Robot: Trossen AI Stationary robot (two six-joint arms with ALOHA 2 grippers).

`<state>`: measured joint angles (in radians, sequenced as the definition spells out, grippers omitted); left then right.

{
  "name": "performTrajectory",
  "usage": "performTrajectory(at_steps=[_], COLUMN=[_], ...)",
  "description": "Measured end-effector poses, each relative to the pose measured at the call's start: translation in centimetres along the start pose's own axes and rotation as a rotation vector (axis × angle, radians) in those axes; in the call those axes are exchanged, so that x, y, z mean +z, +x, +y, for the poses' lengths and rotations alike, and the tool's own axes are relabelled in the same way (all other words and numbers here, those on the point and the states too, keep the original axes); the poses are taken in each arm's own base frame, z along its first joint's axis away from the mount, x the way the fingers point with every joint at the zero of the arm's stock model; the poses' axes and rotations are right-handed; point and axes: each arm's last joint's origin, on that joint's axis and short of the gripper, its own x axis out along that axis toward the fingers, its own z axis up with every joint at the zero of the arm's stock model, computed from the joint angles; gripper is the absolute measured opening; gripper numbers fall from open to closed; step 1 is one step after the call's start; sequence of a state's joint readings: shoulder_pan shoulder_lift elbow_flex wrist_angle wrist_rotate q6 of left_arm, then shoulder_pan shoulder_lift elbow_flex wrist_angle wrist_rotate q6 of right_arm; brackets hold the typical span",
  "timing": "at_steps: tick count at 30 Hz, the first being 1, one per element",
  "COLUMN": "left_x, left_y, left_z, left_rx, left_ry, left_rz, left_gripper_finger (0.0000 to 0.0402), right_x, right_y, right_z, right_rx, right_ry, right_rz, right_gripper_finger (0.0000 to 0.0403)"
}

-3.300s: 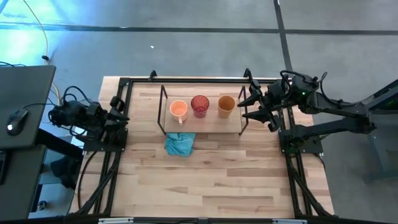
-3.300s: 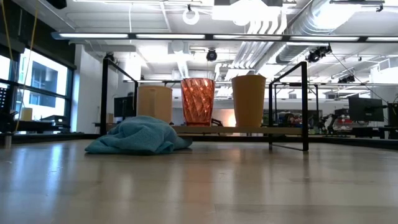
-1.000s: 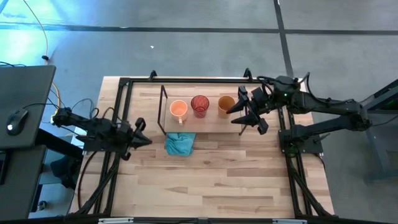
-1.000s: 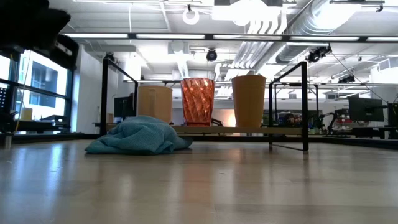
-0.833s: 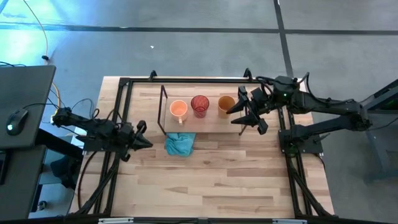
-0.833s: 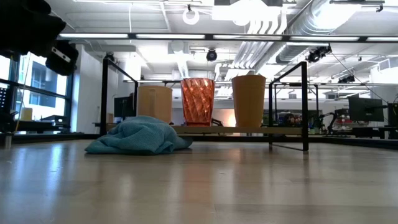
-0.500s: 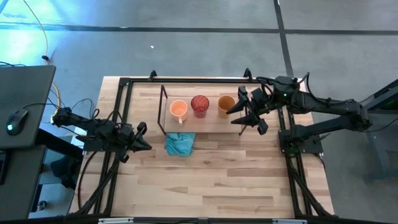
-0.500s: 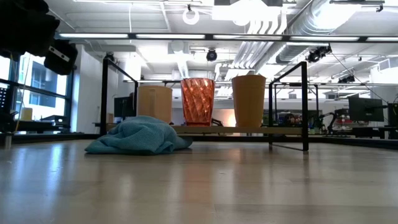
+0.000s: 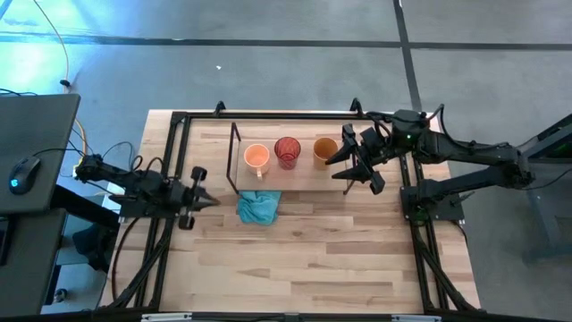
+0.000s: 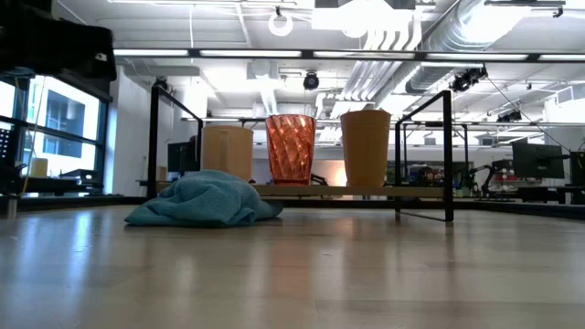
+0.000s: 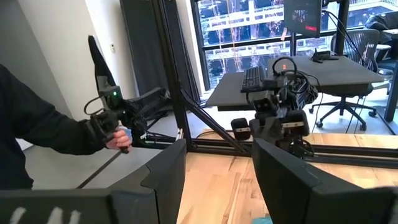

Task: Stack small to large cups/mugs on shelf
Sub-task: Return to Home Position

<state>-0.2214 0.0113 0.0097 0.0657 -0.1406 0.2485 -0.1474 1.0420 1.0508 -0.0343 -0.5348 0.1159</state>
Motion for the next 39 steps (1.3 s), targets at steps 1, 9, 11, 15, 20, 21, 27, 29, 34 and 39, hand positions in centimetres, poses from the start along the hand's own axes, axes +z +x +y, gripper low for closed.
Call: performTrajectory(at_steps=[1,9,11,15,20,21,27,29,34,39], left_x=[0.0,1.0,1.0,1.3,1.1,1.0,0.3,0.2,0.1,-0.3], left_y=[0.0,-0.1,-0.1,-0.1,-0.2,-0.2,-0.3,-0.3,-0.3,-0.3], left_z=[0.1,0.7,0.9,1.7,2.7,2.8,3.1,3.2,3.4,3.5], left_rx=[0.046,0.135,0.123,0.121,0.115,0.09,0.048,0.094,0.158,0.208], left_ry=[0.013,0.064,0.065,0.073,0.067,0.06,0.003,-0.033,-0.066,-0.114], left_rz=[0.006,-0.086,-0.091,-0.148,-0.152,-0.153,-0.093,-0.073,-0.058,-0.02], left_gripper_finger=[0.0012,0.0012,0.0012,0.0012,0.0012,0.0012,0.0012,0.0012,0.0012,0.0012], right_x=[0.0,0.0,0.0,0.0,0.0,0.0,0.0,0.0,-0.1,-0.1], right_y=[0.0,0.0,0.0,0.0,0.0,0.0,0.0,0.0,0.0,0.0], right_z=[0.0,0.0,0.0,0.0,0.0,0.0,0.0,0.0,0.0,0.0], right_rx=[0.0,0.0,0.0,0.0,-0.001,-0.001,-0.001,-0.001,-0.002,-0.001], right_ry=[-0.004,-0.034,-0.037,-0.038,-0.038,-0.038,-0.038,-0.037,-0.034,-0.032], right_rz=[0.001,0.002,0.001,0.0,0.0,0.0,0.0,0.001,0.007,0.009], right_gripper_finger=[0.0177,0.0177,0.0177,0.0177,0.0177,0.0177,0.0177,0.0177,0.0177,0.0177])
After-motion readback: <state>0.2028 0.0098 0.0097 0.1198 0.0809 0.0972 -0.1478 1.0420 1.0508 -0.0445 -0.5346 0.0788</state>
